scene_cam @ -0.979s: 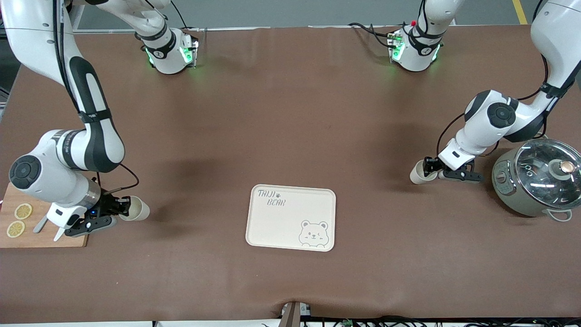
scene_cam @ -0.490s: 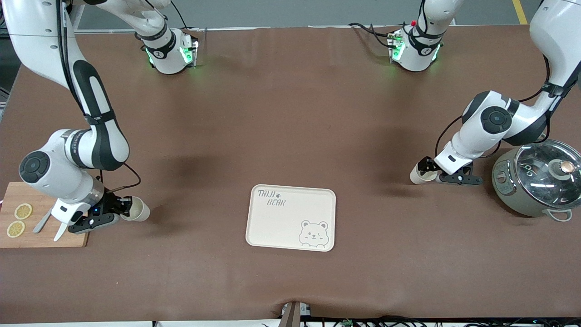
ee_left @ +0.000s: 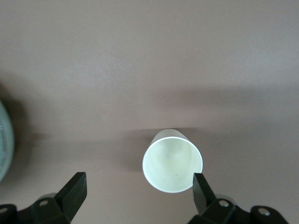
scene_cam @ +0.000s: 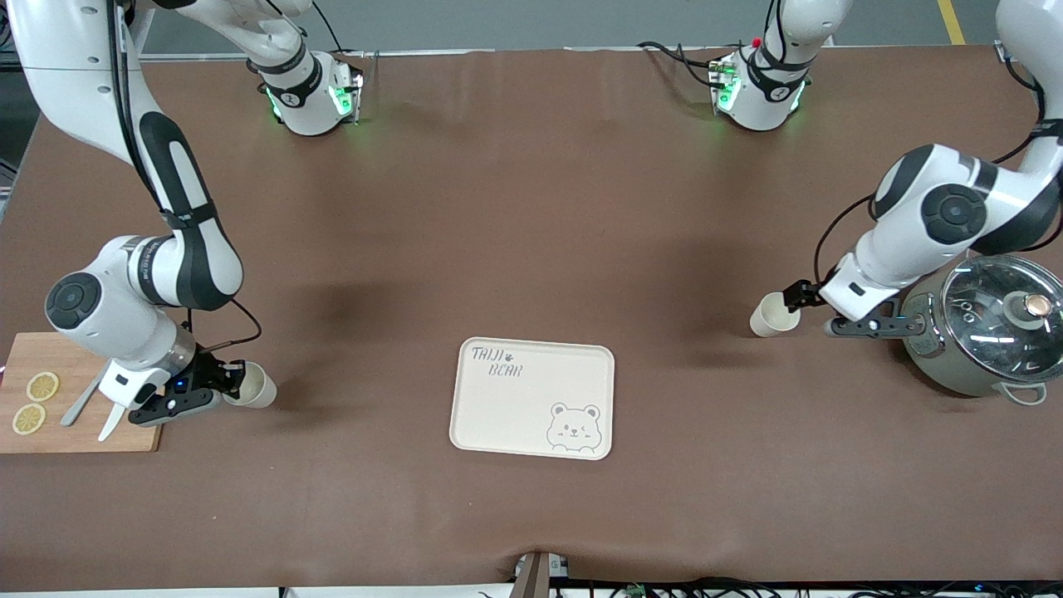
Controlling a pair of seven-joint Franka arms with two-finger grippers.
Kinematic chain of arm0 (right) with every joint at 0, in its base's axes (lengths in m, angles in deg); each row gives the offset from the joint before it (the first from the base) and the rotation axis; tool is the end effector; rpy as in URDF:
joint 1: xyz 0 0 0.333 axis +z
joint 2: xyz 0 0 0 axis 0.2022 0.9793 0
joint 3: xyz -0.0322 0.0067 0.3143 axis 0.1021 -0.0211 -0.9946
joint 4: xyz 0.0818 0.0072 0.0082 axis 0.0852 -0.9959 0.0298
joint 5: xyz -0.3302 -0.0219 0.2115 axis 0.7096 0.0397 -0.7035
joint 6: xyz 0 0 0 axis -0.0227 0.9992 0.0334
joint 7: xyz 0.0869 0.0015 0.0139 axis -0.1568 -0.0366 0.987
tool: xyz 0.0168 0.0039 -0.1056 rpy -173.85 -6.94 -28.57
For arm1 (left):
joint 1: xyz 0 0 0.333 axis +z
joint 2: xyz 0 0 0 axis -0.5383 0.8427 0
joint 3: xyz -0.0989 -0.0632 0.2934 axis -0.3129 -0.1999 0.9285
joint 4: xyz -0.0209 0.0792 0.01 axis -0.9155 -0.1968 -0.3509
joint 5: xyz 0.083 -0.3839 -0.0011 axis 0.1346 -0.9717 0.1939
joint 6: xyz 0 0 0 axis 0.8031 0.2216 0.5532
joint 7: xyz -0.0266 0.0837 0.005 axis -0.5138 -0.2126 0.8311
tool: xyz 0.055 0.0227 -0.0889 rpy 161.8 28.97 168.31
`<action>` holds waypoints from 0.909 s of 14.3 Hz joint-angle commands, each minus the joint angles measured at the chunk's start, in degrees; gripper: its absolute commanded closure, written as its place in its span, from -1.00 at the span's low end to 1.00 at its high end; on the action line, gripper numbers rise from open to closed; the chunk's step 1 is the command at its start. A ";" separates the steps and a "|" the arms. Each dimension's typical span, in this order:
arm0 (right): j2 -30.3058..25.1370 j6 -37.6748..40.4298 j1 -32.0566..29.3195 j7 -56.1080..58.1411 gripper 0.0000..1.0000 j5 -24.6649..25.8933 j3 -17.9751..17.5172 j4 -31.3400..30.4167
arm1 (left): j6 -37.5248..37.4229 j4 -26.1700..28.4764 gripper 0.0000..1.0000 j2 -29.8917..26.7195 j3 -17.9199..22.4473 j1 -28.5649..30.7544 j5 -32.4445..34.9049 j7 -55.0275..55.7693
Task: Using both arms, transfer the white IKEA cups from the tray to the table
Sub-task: 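Lower the cup beside the pot and open the left gripper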
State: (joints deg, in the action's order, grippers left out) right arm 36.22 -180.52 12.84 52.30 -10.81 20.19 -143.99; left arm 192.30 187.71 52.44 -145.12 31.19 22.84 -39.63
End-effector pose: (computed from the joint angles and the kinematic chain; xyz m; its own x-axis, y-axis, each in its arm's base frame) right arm 0.6657 -0.0251 0.2629 0.9424 0.2880 0.1699 0.2874 -0.9574 0.0287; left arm 0.5709 -0.0403 0.3444 0.9995 -0.0290 -0.0126 -0.0294 -0.9992 -0.0279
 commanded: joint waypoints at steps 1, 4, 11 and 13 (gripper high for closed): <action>-0.44 -2.18 -0.65 0.78 1.00 -0.01 -0.74 -1.72 | -7.50 -6.96 -1.00 -0.94 -0.85 -1.09 -3.68 -3.33; 1.14 -4.20 -0.65 0.78 1.00 -0.09 -0.74 -1.72 | -15.41 -15.04 -1.00 0.20 -0.85 -4.16 -4.74 -4.39; 2.63 -6.93 -0.74 0.78 1.00 -0.09 -0.83 -1.98 | -28.33 -32.52 -1.00 0.65 12.37 -23.11 -7.71 -5.89; 2.72 -7.02 -0.74 0.78 1.00 -0.09 -0.83 -1.98 | -31.95 -38.95 -1.00 0.38 20.30 -30.86 -11.32 -8.25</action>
State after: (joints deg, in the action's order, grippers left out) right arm 39.28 -186.64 12.84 52.30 -10.81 20.09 -145.34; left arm 165.22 156.42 52.70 -131.68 7.92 14.79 -44.91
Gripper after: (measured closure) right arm 0.956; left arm 0.000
